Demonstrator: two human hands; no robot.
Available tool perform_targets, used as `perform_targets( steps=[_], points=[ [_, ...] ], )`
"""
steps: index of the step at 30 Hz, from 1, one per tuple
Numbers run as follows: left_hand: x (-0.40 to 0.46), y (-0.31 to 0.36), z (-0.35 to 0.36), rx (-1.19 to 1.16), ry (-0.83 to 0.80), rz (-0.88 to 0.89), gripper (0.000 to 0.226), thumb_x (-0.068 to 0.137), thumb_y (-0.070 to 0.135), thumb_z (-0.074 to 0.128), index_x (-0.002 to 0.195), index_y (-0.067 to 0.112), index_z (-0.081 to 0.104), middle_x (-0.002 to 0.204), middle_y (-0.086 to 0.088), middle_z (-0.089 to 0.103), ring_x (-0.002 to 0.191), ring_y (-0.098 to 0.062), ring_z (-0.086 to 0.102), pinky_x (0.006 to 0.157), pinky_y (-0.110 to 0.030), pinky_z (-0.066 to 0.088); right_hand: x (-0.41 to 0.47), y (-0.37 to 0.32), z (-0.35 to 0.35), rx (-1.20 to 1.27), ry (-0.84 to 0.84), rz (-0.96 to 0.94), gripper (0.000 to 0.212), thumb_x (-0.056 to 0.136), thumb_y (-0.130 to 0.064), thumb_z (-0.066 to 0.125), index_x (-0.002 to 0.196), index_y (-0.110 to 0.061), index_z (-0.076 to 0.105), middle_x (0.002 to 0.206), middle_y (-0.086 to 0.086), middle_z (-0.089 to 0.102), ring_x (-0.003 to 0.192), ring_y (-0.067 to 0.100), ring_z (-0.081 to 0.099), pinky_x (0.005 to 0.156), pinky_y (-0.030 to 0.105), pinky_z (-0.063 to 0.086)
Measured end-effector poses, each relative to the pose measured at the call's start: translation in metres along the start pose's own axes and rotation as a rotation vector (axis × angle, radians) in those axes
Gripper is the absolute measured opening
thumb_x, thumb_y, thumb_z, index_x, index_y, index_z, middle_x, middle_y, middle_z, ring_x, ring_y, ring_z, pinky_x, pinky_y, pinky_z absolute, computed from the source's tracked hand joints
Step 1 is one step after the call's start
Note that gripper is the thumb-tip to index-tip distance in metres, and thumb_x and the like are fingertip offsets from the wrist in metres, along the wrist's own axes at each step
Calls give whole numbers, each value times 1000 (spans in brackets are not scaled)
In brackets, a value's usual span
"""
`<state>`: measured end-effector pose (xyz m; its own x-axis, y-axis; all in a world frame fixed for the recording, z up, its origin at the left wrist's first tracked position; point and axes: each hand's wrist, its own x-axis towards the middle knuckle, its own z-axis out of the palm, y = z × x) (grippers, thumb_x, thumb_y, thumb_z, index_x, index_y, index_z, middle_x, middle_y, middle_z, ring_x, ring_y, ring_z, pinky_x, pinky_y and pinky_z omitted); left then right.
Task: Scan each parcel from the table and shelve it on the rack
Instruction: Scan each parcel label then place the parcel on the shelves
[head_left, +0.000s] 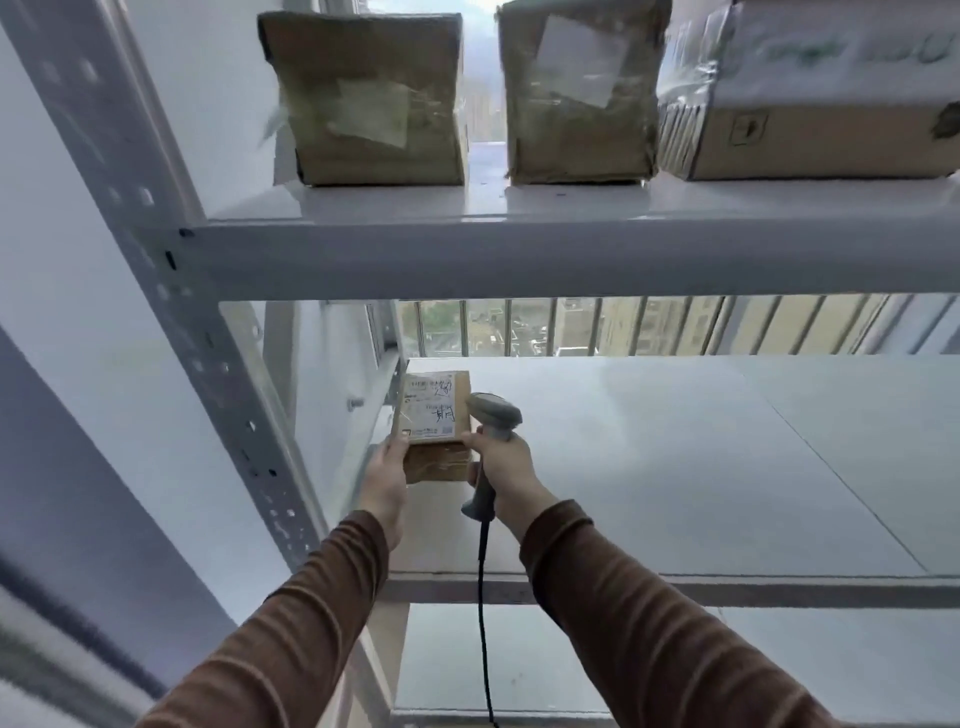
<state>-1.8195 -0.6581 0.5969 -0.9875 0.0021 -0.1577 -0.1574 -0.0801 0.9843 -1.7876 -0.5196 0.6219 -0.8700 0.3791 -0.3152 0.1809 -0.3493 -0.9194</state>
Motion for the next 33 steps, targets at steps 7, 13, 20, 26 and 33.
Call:
perform_targets(
  steps=[7, 13, 20, 26, 33],
  points=[
    [43, -6, -16, -59, 5, -36, 36, 111, 33, 43, 142, 19, 55, 134, -1, 61, 124, -21, 54, 106, -34, 38, 26, 12, 46, 17, 79, 18, 15, 90, -6, 71, 87, -15, 60, 71, 5, 55, 51, 19, 47, 49, 26, 40],
    [54, -15, -6, -13, 67, -33, 35, 111, 41, 41, 140, 25, 52, 146, -5, 55, 124, -20, 48, 108, -34, 35, 31, 14, 49, 11, 123, 20, 18, 90, -13, 75, 85, -15, 58, 71, 4, 52, 51, 18, 45, 46, 21, 38],
    [37, 11, 5, 280, 168, 338, 63, 106, 41, 52, 159, 13, 35, 167, -10, 31, 156, -27, 23, 128, -47, 18, 15, 0, 19, 9, 207, -83, 16, 92, -19, 72, 104, -16, 62, 82, 3, 57, 61, 17, 50, 56, 27, 51],
    [-22, 34, 86, 196, -234, 470, 56, 108, 33, 51, 160, 22, 34, 167, 2, 33, 153, -16, 28, 126, -39, 22, -34, -28, -59, -116, 394, -242, 22, 90, -26, 71, 109, -17, 64, 79, 2, 59, 65, 18, 53, 61, 31, 50],
    [-137, 7, 212, 120, -722, 246, 48, 105, 29, 55, 152, 23, 46, 157, 6, 47, 145, -15, 43, 123, -43, 34, -135, -43, -205, -202, 774, -365, 14, 86, -29, 71, 95, -24, 61, 75, 1, 63, 63, 18, 57, 65, 37, 53]
  ],
)
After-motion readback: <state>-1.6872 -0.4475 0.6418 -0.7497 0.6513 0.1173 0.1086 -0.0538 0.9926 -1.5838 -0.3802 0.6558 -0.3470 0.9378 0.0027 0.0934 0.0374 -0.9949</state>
